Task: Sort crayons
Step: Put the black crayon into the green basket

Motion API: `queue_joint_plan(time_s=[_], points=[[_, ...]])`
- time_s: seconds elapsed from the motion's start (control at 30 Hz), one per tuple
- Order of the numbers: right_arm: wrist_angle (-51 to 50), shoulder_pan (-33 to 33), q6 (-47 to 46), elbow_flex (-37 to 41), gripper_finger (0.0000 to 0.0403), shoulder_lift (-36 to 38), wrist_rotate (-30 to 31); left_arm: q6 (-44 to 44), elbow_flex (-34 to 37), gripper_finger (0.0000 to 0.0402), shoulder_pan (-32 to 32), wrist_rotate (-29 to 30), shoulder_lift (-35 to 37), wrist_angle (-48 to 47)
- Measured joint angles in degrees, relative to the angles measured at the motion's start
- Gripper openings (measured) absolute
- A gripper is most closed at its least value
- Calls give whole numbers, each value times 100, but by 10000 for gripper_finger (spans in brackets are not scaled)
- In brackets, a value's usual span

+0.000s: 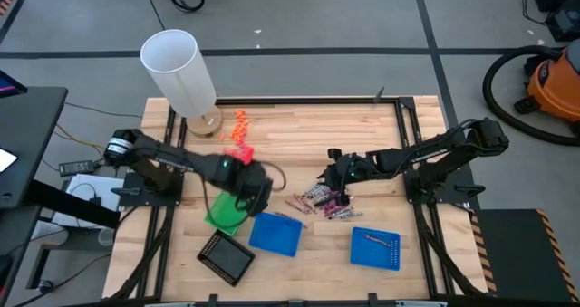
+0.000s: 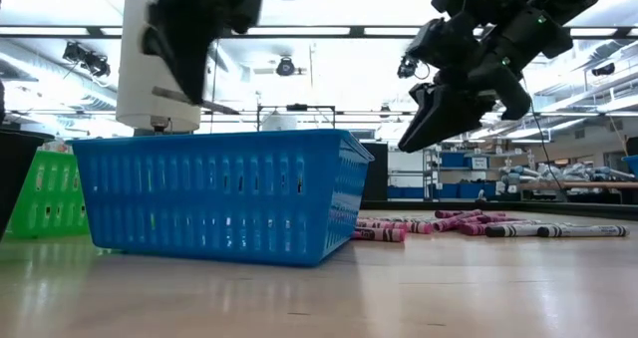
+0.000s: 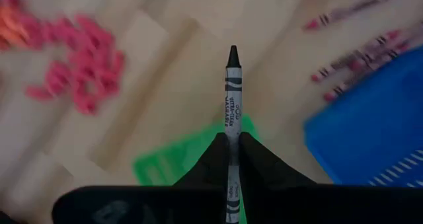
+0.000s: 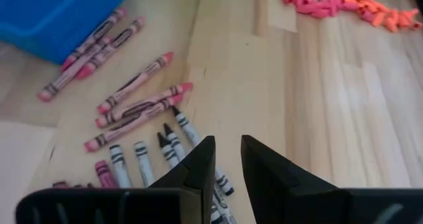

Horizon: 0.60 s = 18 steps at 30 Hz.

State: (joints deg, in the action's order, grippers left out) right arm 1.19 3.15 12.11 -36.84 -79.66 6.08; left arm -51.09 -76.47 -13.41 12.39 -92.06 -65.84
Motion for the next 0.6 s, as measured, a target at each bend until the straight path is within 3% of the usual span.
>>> queue_joint_plan(time_s=[0.27,0.47,0.6], points=[[90,-1,311,225,84,0,-19,-1665,38,16,-735,-33,-58,-817],[226,1,365,260,84,0,-287,-1778,832,19,-724,-370,-51,-453],[371,-1,438,262,84,2,-296,-1730,1314,47,-625,-563,-60,120]])
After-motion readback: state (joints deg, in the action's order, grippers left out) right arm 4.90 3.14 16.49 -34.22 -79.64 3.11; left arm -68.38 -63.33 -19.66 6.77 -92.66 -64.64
